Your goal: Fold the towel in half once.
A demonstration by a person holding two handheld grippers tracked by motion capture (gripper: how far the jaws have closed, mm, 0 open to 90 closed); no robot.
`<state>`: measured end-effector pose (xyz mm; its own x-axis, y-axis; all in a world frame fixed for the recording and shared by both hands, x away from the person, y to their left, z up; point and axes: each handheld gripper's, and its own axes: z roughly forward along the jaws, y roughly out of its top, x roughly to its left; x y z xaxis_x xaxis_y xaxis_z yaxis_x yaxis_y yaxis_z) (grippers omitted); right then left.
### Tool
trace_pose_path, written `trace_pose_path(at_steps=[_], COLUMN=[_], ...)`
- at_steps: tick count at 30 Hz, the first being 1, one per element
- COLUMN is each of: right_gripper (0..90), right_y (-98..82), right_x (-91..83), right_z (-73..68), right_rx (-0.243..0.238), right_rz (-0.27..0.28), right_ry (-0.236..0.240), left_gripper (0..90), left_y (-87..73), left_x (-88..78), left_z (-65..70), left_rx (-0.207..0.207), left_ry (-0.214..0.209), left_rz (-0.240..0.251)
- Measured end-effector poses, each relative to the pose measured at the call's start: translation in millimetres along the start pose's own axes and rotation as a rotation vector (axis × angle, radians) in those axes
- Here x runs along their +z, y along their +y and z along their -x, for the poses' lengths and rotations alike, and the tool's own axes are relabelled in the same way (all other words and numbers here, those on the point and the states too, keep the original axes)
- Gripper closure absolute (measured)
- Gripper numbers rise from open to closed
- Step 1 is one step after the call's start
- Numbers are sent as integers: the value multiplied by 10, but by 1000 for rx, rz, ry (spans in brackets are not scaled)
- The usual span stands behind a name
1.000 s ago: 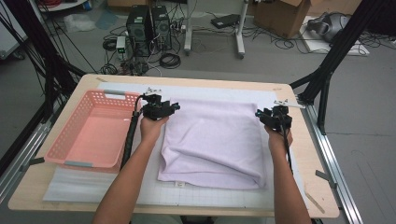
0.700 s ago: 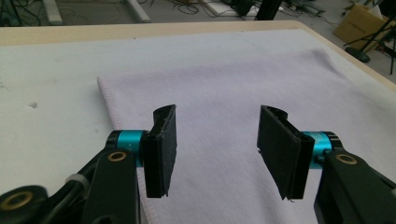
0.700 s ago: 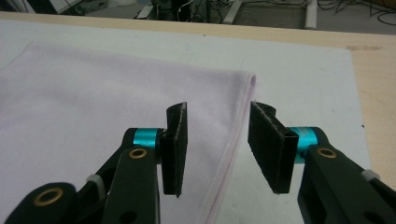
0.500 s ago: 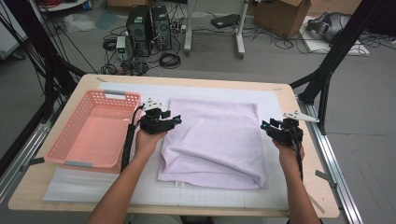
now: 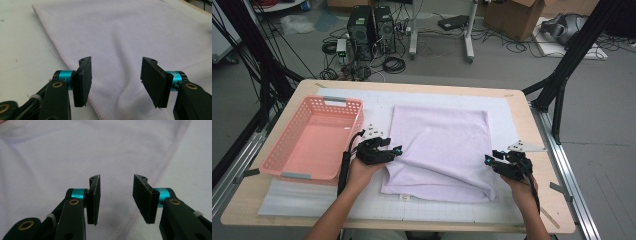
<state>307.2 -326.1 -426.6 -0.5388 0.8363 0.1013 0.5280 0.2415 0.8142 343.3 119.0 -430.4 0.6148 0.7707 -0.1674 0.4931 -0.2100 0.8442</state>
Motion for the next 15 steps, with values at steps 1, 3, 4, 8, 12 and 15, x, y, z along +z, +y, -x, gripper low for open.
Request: trace_pose_path(at_steps=[1, 3, 4, 8, 12, 15], right_gripper=[569, 570, 570, 675, 869, 870], right_y=[-5, -25, -41, -93, -53, -23], right_x=[14, 62, 95, 227, 241, 253], right_z=[-34, -92, -119, -189, -201, -186], right_rx=[-8, -38, -51, -108, -128, -111], right_rz=[-14, -42, -63, -131, -139, -114], right_ry=[14, 32, 33, 11, -1, -27], left_gripper=[427, 427, 429, 523, 766, 849], left_y=[-21, -69, -85, -105, -112, -99], left_x=[5, 29, 47, 94, 127, 139], left_z=[-3, -18, -27, 0, 30, 7], left_rx=[-6, -23, -27, -6, 16, -6], left_ry=[7, 3, -1, -13, -2, 9], left_rz=[-15, -53, -86, -126, -124, -87])
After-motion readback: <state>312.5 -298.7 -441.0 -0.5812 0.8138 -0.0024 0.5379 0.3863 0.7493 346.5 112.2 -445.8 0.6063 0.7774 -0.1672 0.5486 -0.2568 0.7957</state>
